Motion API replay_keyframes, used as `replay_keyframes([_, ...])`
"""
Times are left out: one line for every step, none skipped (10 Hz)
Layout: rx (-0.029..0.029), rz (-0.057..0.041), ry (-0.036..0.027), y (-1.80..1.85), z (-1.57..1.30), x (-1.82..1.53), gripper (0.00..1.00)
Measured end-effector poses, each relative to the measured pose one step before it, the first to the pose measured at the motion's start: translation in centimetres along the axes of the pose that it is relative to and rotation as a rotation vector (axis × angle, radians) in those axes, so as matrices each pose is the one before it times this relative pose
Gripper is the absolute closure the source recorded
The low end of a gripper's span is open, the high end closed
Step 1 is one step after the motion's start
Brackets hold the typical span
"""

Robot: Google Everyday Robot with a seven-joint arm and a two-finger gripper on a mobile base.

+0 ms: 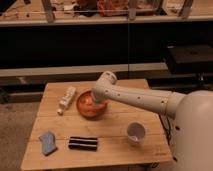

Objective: Place the pepper in the ceramic bowl

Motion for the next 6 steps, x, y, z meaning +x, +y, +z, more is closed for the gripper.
replay_keyframes([0.00102,-0.00123,-0.00161,-0.074,0.037,-0.161,0.73])
replay_keyframes([0.00067,0.00262,-0.00120,-0.052,0.101,-0.002,0.73])
replay_keyframes([0.00117,0.00251,-0.00021,-0.087,-0.011,0.064,0.73])
replay_keyframes([0.00019,0.00072,0.00066,-0.034,0.032,0.049,0.73])
replay_keyframes([0.00099,0.00003,-0.00065,-0.081,0.048,-0.047,0.73])
replay_keyframes([0.00116,-0.00096,-0.00173,-0.081,0.051,-0.146,0.73])
